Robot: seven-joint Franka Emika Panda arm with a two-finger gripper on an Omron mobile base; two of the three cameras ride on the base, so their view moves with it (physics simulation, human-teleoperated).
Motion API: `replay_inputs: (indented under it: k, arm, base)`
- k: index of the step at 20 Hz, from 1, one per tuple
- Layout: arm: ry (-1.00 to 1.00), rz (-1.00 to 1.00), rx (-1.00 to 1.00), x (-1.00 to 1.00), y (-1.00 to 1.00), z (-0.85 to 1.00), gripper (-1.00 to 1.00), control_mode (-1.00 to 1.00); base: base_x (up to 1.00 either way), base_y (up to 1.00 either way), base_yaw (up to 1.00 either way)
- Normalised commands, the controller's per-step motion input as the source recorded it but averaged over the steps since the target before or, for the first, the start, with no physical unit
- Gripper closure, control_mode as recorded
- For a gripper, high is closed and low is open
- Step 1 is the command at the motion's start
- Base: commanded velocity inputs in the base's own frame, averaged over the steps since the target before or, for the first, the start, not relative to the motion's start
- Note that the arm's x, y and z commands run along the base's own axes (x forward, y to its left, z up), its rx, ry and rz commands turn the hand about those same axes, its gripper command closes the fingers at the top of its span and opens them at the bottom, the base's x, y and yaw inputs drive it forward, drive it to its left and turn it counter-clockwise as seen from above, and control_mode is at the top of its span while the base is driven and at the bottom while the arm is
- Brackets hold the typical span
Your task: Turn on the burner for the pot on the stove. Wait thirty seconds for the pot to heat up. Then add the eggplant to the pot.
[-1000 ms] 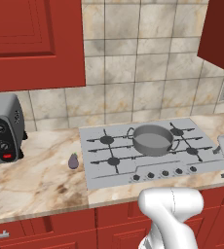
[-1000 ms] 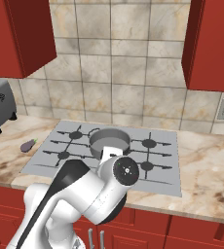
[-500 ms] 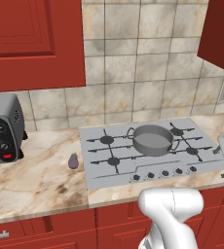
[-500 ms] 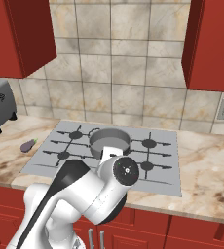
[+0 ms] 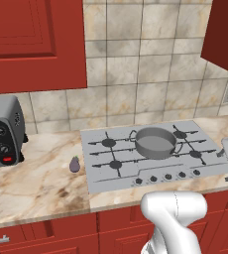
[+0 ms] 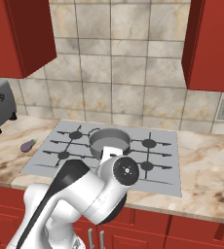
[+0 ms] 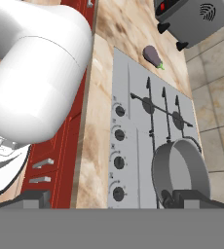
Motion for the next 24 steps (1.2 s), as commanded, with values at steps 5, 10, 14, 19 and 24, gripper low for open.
replay_inputs:
  k: [5,10,14,19,24]
  arm:
    - [0.0,0.0,0.0,0.0,0.0,0.0,-1.0,-1.0]
    - [0.0,0.0,0.0,0.0,0.0,0.0,-1.0,-1.0]
    - [0.0,0.0,0.0,0.0,0.0,0.0,-1.0,-1.0]
    - [0.0,0.0,0.0,0.0,0.0,0.0,-1.0,-1.0]
    - [0.0,0.0,0.0,0.0,0.0,0.0,-1.0,-1.0]
  base:
    - [0.0,0.0,0.0]
    - [0.0,0.0,0.0]
    - [0.0,0.0,0.0]
    - [0.0,0.0,0.0]
    - [0.0,0.0,0.0]
